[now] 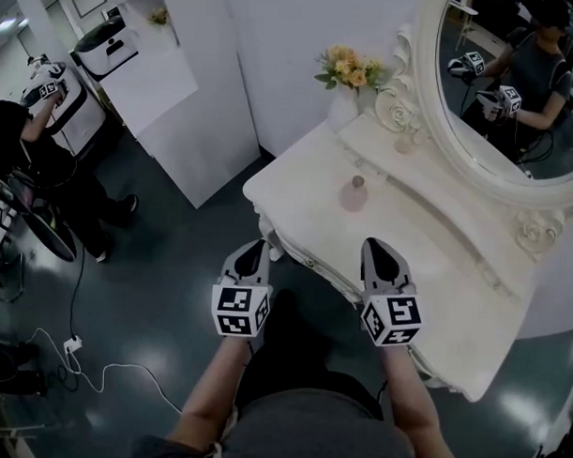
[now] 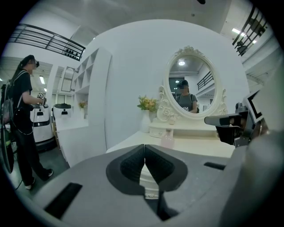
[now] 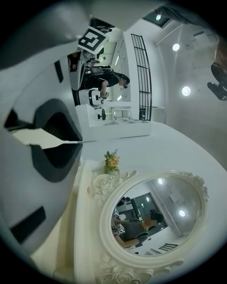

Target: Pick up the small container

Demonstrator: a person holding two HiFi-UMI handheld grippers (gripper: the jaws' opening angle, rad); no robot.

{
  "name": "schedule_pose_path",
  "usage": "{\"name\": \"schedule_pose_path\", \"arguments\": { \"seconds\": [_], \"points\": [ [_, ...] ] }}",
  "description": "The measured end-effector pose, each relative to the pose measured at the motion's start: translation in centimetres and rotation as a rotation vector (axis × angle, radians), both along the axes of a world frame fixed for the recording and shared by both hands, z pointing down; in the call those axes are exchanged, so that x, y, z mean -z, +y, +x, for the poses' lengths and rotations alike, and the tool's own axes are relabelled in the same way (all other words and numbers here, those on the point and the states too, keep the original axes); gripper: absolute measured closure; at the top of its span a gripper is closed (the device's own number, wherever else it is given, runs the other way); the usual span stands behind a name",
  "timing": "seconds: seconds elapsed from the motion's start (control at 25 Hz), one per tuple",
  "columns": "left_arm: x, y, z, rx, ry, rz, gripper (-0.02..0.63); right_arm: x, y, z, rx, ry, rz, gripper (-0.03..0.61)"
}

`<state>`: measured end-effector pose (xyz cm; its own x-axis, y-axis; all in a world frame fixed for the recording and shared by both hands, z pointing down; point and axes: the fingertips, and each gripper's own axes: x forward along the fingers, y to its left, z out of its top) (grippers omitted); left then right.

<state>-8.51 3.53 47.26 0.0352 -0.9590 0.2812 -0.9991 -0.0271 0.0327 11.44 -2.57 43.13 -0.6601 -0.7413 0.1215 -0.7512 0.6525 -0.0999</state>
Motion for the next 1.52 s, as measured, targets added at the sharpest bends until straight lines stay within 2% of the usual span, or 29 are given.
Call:
{"name": "schedule_pose_path", "arguments": {
  "seconds": [0.12, 0.48, 0.72, 1.04, 1.52],
  "points": [
    [-0.1, -0.5, -0.5, 0.003, 0.0, -0.005, 0.607, -0.4, -0.8, -0.3, 0.001, 0.002, -0.014, 0.516],
    [-0.7, -4.2, -2.7, -0.011, 0.008, -0.013, 0.606, -1.3, -4.2, -3.0, 0.0, 0.028, -0.039, 0.428],
    [-1.0, -8.3, -4.1, -0.054, 0.013, -0.028, 0.607, -1.9, -7.7, -3.6, -0.066, 0.043, -0.062, 0.37],
    [-1.2, -13.9, -5.9, -0.099, 0.011, -0.037, 0.606, -3.8, -12.4, -4.7, -0.13, 0.081, -0.093, 0.36],
    [-3.2, -20.0, -7.9, -0.179, 0.031, -0.096, 0.606, -7.0, -17.7, -5.3, -0.224, 0.162, -0.153, 0.351]
  ]
}}
